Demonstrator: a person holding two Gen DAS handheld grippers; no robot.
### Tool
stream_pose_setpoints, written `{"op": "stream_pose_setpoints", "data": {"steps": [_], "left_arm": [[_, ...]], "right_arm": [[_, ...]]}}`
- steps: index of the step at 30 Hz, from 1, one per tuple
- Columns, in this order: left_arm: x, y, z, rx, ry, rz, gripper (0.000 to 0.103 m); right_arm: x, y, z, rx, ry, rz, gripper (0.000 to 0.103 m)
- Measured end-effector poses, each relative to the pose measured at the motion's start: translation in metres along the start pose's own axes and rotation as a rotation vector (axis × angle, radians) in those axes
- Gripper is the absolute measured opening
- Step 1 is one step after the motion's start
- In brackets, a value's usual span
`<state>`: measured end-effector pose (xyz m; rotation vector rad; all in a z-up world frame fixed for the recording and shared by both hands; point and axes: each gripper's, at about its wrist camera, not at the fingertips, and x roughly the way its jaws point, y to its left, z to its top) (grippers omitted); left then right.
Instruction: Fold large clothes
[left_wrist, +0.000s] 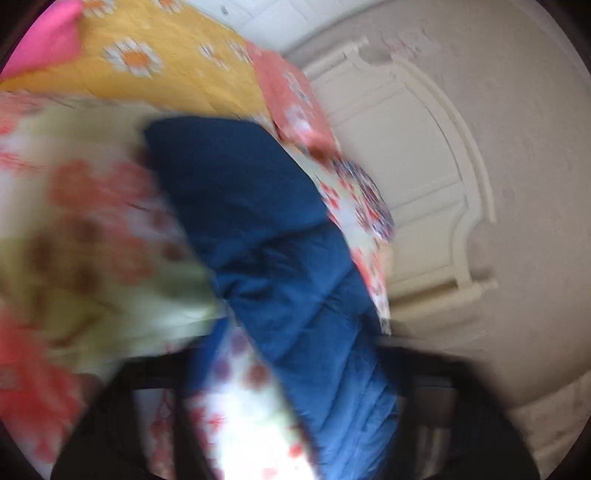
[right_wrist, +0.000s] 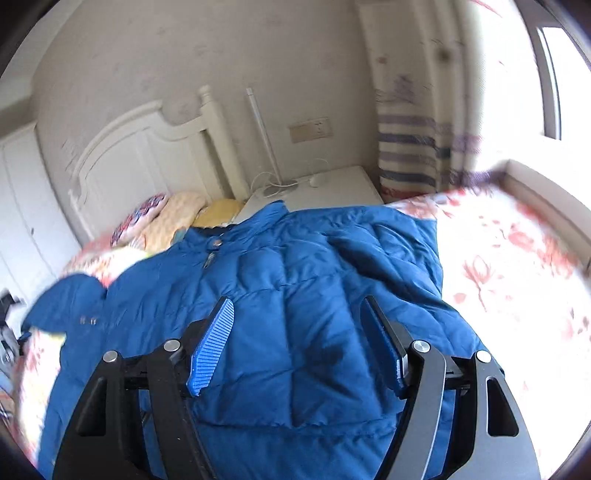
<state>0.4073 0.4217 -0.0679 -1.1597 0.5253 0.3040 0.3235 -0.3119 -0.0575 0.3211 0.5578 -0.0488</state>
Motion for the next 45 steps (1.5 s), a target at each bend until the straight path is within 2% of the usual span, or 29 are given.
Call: {"op": "stream_pose_setpoints", "data": {"steps": [1, 2, 3, 6, 9, 11, 12, 13, 15, 17, 18, 19, 20, 21, 23, 24, 26, 27, 28, 30, 31, 33, 34, 36, 39, 42, 45], "left_arm": [[-0.004, -0.012, -0.004, 0.028, -0.006, -0.005, 0.005], [-0.013, -0.028, -0.011, 0.094, -0.045, -0.028, 0.005], [-0.026, -0.059, -0.027, 0.224, -0.088, -0.07, 0.004], [-0.043, -0.126, -0.078, 0.461, -0.079, -0.189, 0.004], [-0.055, -0.2, -0.169, 0.723, 0.0, -0.33, 0.004], [-0.058, -0.239, -0.254, 0.91, 0.086, -0.413, 0.005], [-0.058, -0.246, -0.278, 0.956, 0.112, -0.432, 0.005], [-0.055, -0.254, -0.321, 1.024, 0.17, -0.464, 0.006], [-0.042, -0.256, -0.388, 1.109, 0.27, -0.478, 0.009], [-0.024, -0.25, -0.439, 1.152, 0.362, -0.447, 0.021], [-0.006, -0.241, -0.47, 1.183, 0.445, -0.402, 0.049], [0.005, -0.229, -0.491, 1.204, 0.504, -0.389, 0.06], [0.01, -0.223, -0.505, 1.234, 0.511, -0.368, 0.061], [0.009, -0.214, -0.524, 1.311, 0.481, -0.326, 0.061], [0.002, -0.209, -0.534, 1.388, 0.451, -0.319, 0.064], [-0.008, -0.207, -0.528, 1.377, 0.444, -0.338, 0.064], [-0.036, -0.204, -0.502, 1.29, 0.428, -0.384, 0.067], [-0.049, -0.201, -0.485, 1.239, 0.409, -0.411, 0.071], [-0.062, -0.196, -0.459, 1.174, 0.355, -0.422, 0.084], [-0.079, -0.182, -0.412, 1.074, 0.216, -0.369, 0.094], [-0.081, -0.166, -0.388, 1.005, 0.157, -0.311, 0.094], [-0.067, -0.139, -0.351, 0.895, 0.162, -0.194, 0.092], [-0.061, -0.131, -0.343, 0.869, 0.176, -0.159, 0.081], [-0.041, -0.109, -0.331, 0.822, 0.223, -0.048, 0.068], [-0.022, -0.097, -0.333, 0.856, 0.271, 0.065, 0.066], [-0.009, -0.098, -0.338, 0.913, 0.255, 0.096, 0.068], [-0.005, -0.098, -0.342, 0.934, 0.241, 0.13, 0.071]], "right_arm": [[-0.003, -0.001, 0.001, 0.007, -0.018, 0.001, 0.069], [-0.003, -0.002, 0.004, 0.008, -0.031, 0.001, 0.069], [-0.005, 0.0, 0.005, 0.008, -0.056, -0.002, 0.069], [-0.011, -0.005, 0.009, 0.007, -0.146, -0.006, 0.069], [-0.022, -0.009, 0.012, 0.024, -0.215, -0.029, 0.069], [-0.028, -0.018, 0.014, 0.055, -0.256, -0.047, 0.069], [-0.032, -0.024, 0.014, 0.081, -0.279, -0.061, 0.069], [-0.034, -0.031, 0.015, 0.105, -0.294, -0.075, 0.069], [-0.037, -0.045, 0.016, 0.16, -0.303, -0.091, 0.069], [-0.036, -0.058, 0.016, 0.215, -0.296, -0.093, 0.069], [-0.035, -0.063, 0.016, 0.235, -0.289, -0.093, 0.069], [-0.034, -0.066, 0.016, 0.245, -0.283, -0.093, 0.069], [-0.033, -0.066, 0.016, 0.247, -0.277, -0.093, 0.069], [-0.032, -0.065, 0.015, 0.241, -0.271, -0.093, 0.069], [-0.031, -0.061, 0.016, 0.218, -0.268, -0.087, 0.069], [-0.032, -0.059, 0.015, 0.208, -0.266, -0.082, 0.069], [-0.03, -0.056, 0.016, 0.194, -0.256, -0.075, 0.069], [-0.03, -0.055, 0.015, 0.193, -0.254, -0.074, 0.069], [-0.03, -0.055, 0.016, 0.194, -0.253, -0.071, 0.069], [-0.028, -0.055, 0.015, 0.19, -0.245, -0.067, 0.069], [-0.028, -0.053, 0.015, 0.183, -0.246, -0.068, 0.069], [-0.027, -0.044, 0.015, 0.14, -0.24, -0.05, 0.069], [-0.026, -0.039, 0.014, 0.114, -0.237, -0.046, 0.069], [-0.025, -0.023, 0.013, 0.035, -0.235, -0.034, 0.069], [-0.023, 0.002, 0.009, -0.083, -0.231, -0.024, 0.069], [-0.022, 0.026, 0.006, -0.183, -0.221, -0.019, 0.069], [-0.031, 0.069, -0.001, -0.324, -0.202, 0.08, 0.069]]}}
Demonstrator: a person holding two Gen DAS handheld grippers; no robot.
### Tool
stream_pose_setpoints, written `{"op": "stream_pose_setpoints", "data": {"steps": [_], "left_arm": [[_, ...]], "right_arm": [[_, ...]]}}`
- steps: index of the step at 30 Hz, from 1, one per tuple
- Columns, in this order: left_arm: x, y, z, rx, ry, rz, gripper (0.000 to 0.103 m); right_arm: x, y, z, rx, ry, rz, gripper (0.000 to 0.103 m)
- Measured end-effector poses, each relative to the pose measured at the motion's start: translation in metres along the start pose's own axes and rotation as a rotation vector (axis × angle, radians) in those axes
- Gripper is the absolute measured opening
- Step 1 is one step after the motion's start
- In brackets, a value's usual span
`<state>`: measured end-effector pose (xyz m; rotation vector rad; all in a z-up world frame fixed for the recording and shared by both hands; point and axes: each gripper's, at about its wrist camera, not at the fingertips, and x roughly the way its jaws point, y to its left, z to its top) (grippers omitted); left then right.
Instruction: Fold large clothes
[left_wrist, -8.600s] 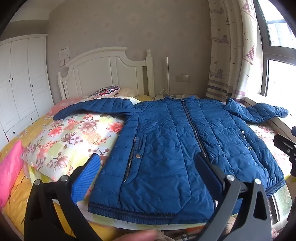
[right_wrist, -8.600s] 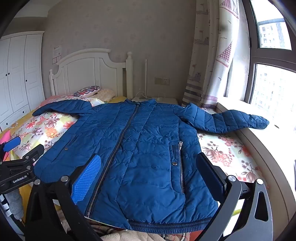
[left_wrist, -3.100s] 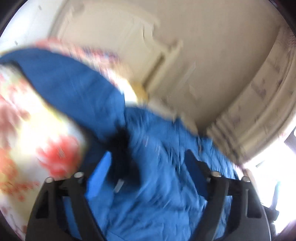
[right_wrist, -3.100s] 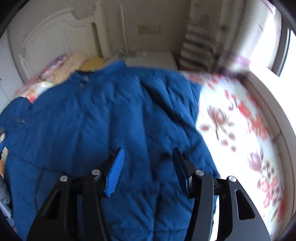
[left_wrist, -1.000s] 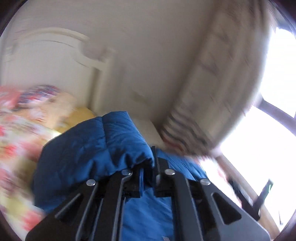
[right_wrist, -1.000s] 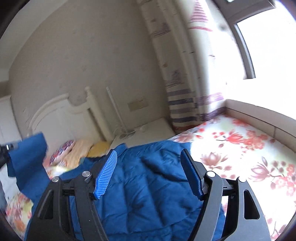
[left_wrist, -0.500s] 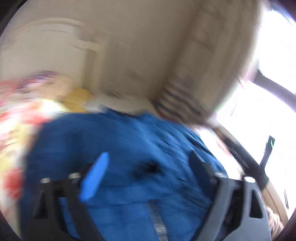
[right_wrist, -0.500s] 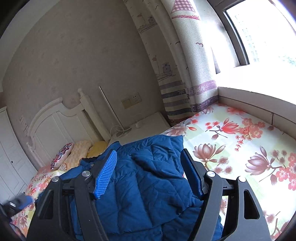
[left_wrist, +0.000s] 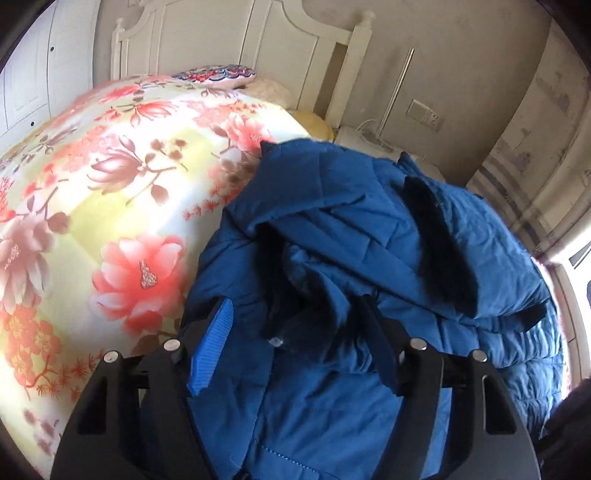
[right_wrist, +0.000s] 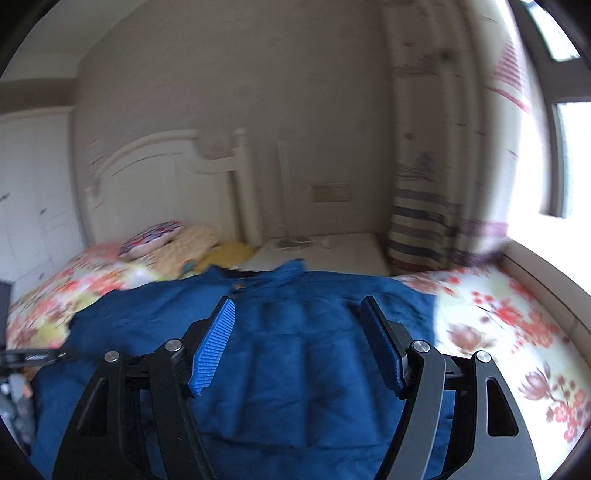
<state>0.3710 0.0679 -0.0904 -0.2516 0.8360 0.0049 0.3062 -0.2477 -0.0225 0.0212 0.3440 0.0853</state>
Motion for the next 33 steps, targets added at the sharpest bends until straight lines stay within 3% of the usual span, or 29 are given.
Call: {"op": "stream_pose_setpoints", "data": {"steps": [2, 5, 8, 10, 13, 15, 16, 17, 20, 22, 25, 26, 27, 29, 33], "left_arm": [[0.001, 0.001, -0.001, 0.009, -0.006, 0.014, 0.072], [-0.002, 0.003, 0.002, 0.007, -0.007, 0.015, 0.074], [-0.007, 0.003, 0.003, -0.005, -0.005, 0.002, 0.075], [-0.007, 0.004, 0.003, -0.012, -0.005, -0.005, 0.075], [-0.006, 0.006, 0.004, -0.018, -0.002, -0.014, 0.076], [-0.007, 0.006, 0.003, -0.02, -0.001, -0.018, 0.077], [-0.007, 0.006, 0.003, -0.021, 0.001, -0.022, 0.078], [-0.007, 0.006, 0.003, -0.023, 0.002, -0.026, 0.078], [-0.008, 0.007, 0.003, -0.028, 0.003, -0.036, 0.079], [-0.008, 0.008, 0.003, -0.027, 0.005, -0.04, 0.081], [-0.009, 0.007, 0.003, -0.022, 0.006, -0.041, 0.082], [-0.009, 0.007, 0.002, -0.022, 0.006, -0.04, 0.083], [-0.009, 0.007, 0.002, -0.021, 0.006, -0.04, 0.083], [-0.009, 0.007, 0.002, -0.021, 0.006, -0.041, 0.083], [-0.01, 0.007, 0.002, -0.025, 0.003, -0.045, 0.084]], "right_arm": [[-0.001, 0.04, 0.005, -0.133, 0.028, 0.075, 0.069], [0.011, 0.117, 0.005, -0.411, 0.14, 0.178, 0.069], [0.03, 0.169, -0.011, -0.634, 0.208, 0.21, 0.069], [0.05, 0.188, -0.021, -0.716, 0.272, 0.197, 0.067], [0.077, 0.193, -0.026, -0.728, 0.331, 0.16, 0.061], [0.086, 0.181, -0.022, -0.653, 0.353, 0.195, 0.044], [0.083, 0.172, -0.016, -0.58, 0.346, 0.238, 0.029], [0.075, 0.157, -0.005, -0.469, 0.327, 0.286, 0.022], [0.05, 0.097, 0.022, -0.146, 0.24, 0.343, 0.018], [0.029, 0.03, 0.028, 0.169, 0.18, 0.344, 0.018], [0.013, -0.05, 0.008, 0.518, 0.189, 0.29, 0.019], [0.013, -0.067, -0.003, 0.572, 0.222, 0.257, 0.026], [0.015, -0.079, -0.014, 0.593, 0.254, 0.209, 0.03], [0.019, -0.092, -0.034, 0.645, 0.303, 0.177, 0.056], [0.031, -0.107, -0.061, 0.754, 0.337, 0.184, 0.059]]}}
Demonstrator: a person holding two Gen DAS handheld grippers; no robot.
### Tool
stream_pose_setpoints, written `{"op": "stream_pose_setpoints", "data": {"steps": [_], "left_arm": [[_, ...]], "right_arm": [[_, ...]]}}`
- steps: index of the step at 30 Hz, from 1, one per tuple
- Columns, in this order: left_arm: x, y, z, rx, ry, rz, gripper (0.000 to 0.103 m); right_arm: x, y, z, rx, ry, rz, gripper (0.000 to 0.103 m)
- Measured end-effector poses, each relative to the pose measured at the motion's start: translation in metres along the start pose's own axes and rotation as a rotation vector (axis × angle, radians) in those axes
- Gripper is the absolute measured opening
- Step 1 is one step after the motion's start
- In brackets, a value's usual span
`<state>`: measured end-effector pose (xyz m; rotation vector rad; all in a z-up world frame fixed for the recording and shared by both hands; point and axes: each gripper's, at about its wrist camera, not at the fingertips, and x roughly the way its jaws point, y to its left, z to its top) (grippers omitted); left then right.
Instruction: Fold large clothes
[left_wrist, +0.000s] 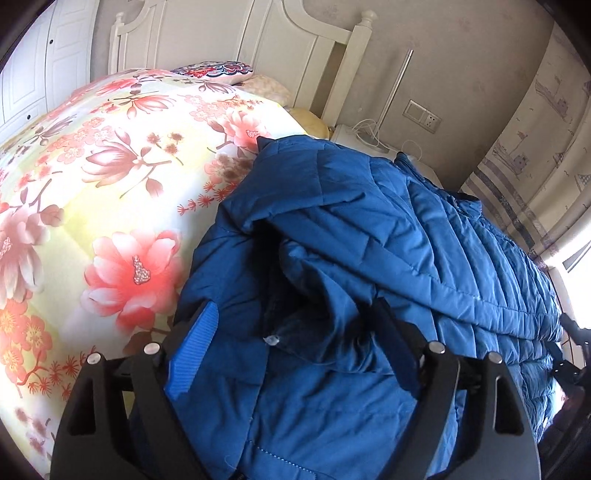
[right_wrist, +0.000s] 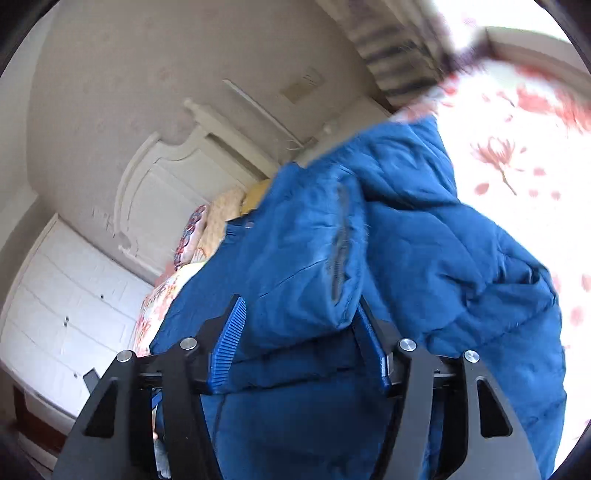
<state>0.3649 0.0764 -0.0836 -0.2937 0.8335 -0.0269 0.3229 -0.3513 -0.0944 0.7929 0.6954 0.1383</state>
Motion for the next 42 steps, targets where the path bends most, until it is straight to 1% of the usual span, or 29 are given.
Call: {"op": "stream_pose_setpoints", "data": {"steps": [3, 4, 5, 7, 8, 12, 14, 16, 17, 18, 19, 20, 22, 23, 24, 25, 26, 28, 30, 31, 32, 34, 35, 36, 37, 38, 39, 40, 42], "left_arm": [[0.0, 0.0, 0.0, 0.0, -0.001, -0.001, 0.084], [0.0, 0.0, 0.0, -0.001, 0.0, -0.001, 0.084], [0.0, 0.0, 0.0, -0.002, 0.0, -0.002, 0.084], [0.0, 0.0, 0.0, -0.005, 0.001, -0.006, 0.085], [-0.001, 0.001, 0.0, -0.006, 0.0, -0.008, 0.085], [0.0, 0.001, 0.0, -0.004, 0.001, -0.009, 0.085], [0.0, 0.001, 0.001, -0.004, 0.0, -0.01, 0.085], [-0.001, 0.001, 0.001, -0.005, 0.0, -0.012, 0.085], [-0.001, 0.002, 0.001, -0.005, 0.0, -0.012, 0.085], [-0.001, 0.002, 0.001, -0.006, -0.001, -0.013, 0.085], [-0.001, 0.002, 0.001, -0.007, -0.001, -0.015, 0.085], [-0.002, 0.002, 0.001, -0.008, -0.002, -0.017, 0.085], [-0.001, 0.002, 0.001, -0.008, -0.001, -0.017, 0.085], [-0.001, 0.002, 0.001, -0.007, -0.001, -0.016, 0.085], [-0.001, 0.002, 0.001, -0.004, -0.002, -0.013, 0.086], [-0.001, 0.002, 0.001, -0.001, -0.002, -0.012, 0.086], [-0.001, 0.003, 0.001, -0.002, -0.002, -0.012, 0.086], [-0.001, 0.003, 0.001, -0.004, -0.003, -0.015, 0.086], [-0.002, 0.003, 0.001, -0.006, -0.005, -0.018, 0.086], [-0.003, 0.004, 0.001, -0.013, -0.012, -0.025, 0.086], [-0.006, 0.006, 0.001, -0.023, -0.024, -0.031, 0.086], [-0.022, 0.013, 0.0, -0.064, -0.096, -0.015, 0.082], [-0.04, 0.016, 0.002, -0.088, -0.181, 0.016, 0.081], [-0.051, 0.015, 0.004, -0.095, -0.226, 0.013, 0.081], [-0.066, 0.011, 0.01, -0.098, -0.28, -0.016, 0.081], [-0.077, 0.002, 0.018, -0.082, -0.3, -0.051, 0.082], [-0.081, -0.008, 0.024, -0.057, -0.294, -0.072, 0.084], [-0.081, -0.025, 0.034, -0.004, -0.265, -0.093, 0.087], [-0.07, -0.054, 0.049, 0.082, -0.197, -0.108, 0.089]], "right_arm": [[0.007, 0.003, 0.002, 0.011, 0.003, 0.017, 0.059], [0.009, 0.007, 0.001, -0.007, 0.008, 0.01, 0.052], [0.009, 0.009, 0.001, -0.022, 0.01, 0.0, 0.032], [-0.002, 0.019, -0.002, -0.058, -0.015, 0.008, 0.022], [-0.01, 0.025, -0.003, -0.084, -0.039, 0.012, 0.021], [-0.037, 0.043, -0.017, -0.148, -0.086, -0.002, 0.02], [-0.032, 0.038, -0.02, -0.147, -0.054, -0.039, 0.02], [-0.017, 0.024, -0.021, -0.124, -0.003, -0.097, 0.021], [-0.014, 0.016, -0.021, -0.103, 0.009, -0.094, 0.028], [-0.015, 0.011, -0.02, -0.07, 0.018, -0.09, 0.031], [-0.019, 0.011, -0.02, -0.054, 0.013, -0.095, 0.04], [-0.029, 0.018, -0.018, -0.076, -0.028, -0.12, 0.041], [-0.049, 0.038, -0.022, -0.178, -0.136, -0.201, 0.041], [-0.061, 0.06, -0.025, -0.289, -0.212, -0.26, 0.041], [-0.063, 0.074, -0.027, -0.36, -0.234, -0.269, 0.041], [-0.062, 0.086, -0.03, -0.427, -0.232, -0.272, 0.041], [-0.053, 0.1, -0.033, -0.508, -0.206, -0.285, 0.041], [-0.033, 0.11, -0.038, -0.6, -0.141, -0.307, 0.041], [0.002, 0.102, -0.04, -0.657, -0.046, -0.424, 0.041], [0.018, 0.092, -0.041, -0.66, 0.008, -0.461, 0.041], [0.029, 0.082, -0.043, -0.659, 0.038, -0.466, 0.042], [0.03, 0.076, -0.043, -0.641, 0.031, -0.449, 0.042], [0.029, 0.077, -0.043, -0.64, 0.029, -0.448, 0.042], [0.029, 0.076, -0.044, -0.644, 0.028, -0.45, 0.042], [0.031, 0.076, -0.045, -0.644, 0.03, -0.451, 0.042], [0.031, 0.076, -0.044, -0.642, 0.032, -0.449, 0.042], [0.031, 0.075, -0.044, -0.64, 0.033, -0.446, 0.042], [0.031, 0.074, -0.043, -0.637, 0.033, -0.443, 0.042], [0.03, 0.074, -0.044, -0.633, 0.033, -0.434, 0.042]]}}
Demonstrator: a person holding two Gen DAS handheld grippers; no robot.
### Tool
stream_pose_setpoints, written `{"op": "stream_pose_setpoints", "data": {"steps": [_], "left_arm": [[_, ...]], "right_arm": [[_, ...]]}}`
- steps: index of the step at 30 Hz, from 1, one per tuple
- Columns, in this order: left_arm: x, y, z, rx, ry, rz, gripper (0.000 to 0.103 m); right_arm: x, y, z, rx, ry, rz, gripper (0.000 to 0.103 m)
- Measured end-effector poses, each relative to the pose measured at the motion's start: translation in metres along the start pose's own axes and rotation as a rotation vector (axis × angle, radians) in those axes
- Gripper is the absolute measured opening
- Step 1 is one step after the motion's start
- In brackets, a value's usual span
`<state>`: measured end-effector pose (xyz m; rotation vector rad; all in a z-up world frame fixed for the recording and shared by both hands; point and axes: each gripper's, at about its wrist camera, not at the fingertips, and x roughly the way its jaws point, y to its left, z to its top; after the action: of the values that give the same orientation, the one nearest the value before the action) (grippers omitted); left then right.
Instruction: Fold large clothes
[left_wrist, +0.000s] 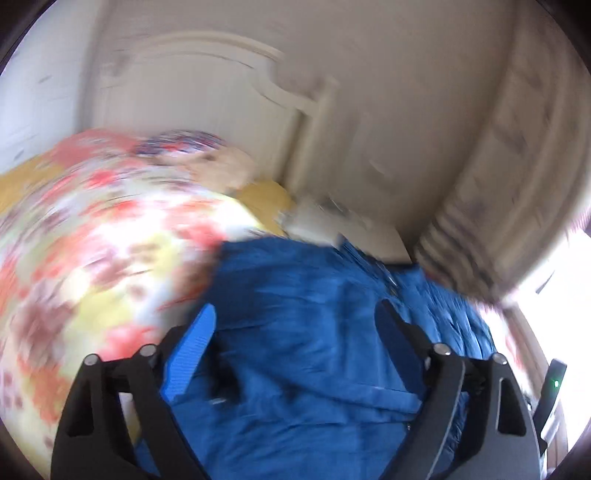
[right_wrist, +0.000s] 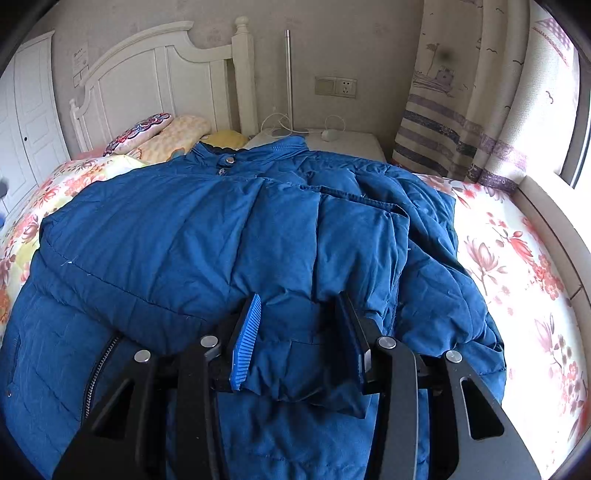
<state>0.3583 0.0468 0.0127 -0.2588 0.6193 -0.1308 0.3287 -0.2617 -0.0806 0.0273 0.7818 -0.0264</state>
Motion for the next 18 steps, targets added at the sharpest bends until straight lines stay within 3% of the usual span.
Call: {"op": "stream_pose_setpoints", "data": {"steps": [3, 6, 8, 10, 13, 16, 18], "left_arm": [[0.048, -0.027, 0.001, 0.09, 0.098, 0.035, 0.089], [0.105, -0.026, -0.024, 0.142, 0.252, 0.11, 0.09], [0.116, -0.031, -0.04, 0.217, 0.226, 0.135, 0.094], [0.111, -0.036, -0.034, 0.212, 0.243, 0.16, 0.092], [0.089, -0.049, -0.014, 0.15, 0.183, 0.095, 0.092], [0.085, -0.096, -0.002, 0.261, 0.132, 0.039, 0.094], [0.102, -0.126, -0.006, 0.313, 0.167, 0.024, 0.094]], "right_arm": [[0.001, -0.004, 0.002, 0.013, -0.001, 0.013, 0.042], [0.001, -0.005, 0.002, 0.018, -0.002, 0.021, 0.042], [0.001, -0.005, 0.002, 0.015, -0.002, 0.019, 0.042], [0.001, -0.004, 0.002, 0.015, -0.003, 0.017, 0.042], [0.001, -0.006, 0.002, 0.024, -0.003, 0.028, 0.042], [0.002, -0.006, 0.003, 0.027, -0.004, 0.031, 0.042], [0.001, -0.007, 0.003, 0.027, -0.003, 0.031, 0.042]]}}
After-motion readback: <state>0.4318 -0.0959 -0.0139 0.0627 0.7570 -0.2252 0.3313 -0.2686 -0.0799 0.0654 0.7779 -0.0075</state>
